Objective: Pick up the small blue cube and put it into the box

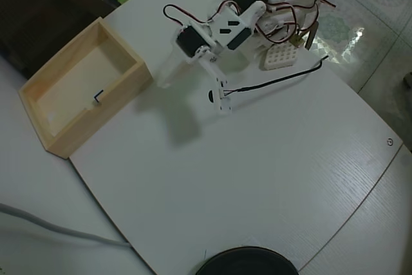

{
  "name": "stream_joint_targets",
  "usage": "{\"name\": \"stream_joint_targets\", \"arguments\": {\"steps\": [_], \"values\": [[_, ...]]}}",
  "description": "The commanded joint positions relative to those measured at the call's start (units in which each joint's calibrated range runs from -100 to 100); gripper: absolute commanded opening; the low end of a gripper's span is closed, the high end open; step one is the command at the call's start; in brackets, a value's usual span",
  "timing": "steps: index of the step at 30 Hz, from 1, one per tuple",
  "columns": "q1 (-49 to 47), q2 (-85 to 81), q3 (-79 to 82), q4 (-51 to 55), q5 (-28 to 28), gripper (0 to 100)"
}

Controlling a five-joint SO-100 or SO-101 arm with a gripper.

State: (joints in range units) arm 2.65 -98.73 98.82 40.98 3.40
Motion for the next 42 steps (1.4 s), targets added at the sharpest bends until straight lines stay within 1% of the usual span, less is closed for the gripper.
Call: {"name": "stream_joint_targets", "arguments": {"steps": [1,6,11,15,42], "values": [[-0.2,-0.2,1.0,-0.5,-0.4,3],[-1.5,-0.2,1.0,0.3,-0.2,3],[-6.1,-0.2,1.0,6.9,-0.4,3],[-9.2,-0.2,1.0,10.0,-0.4,3],[-9.0,-0.2,1.0,10.3,-0.5,3]]}}
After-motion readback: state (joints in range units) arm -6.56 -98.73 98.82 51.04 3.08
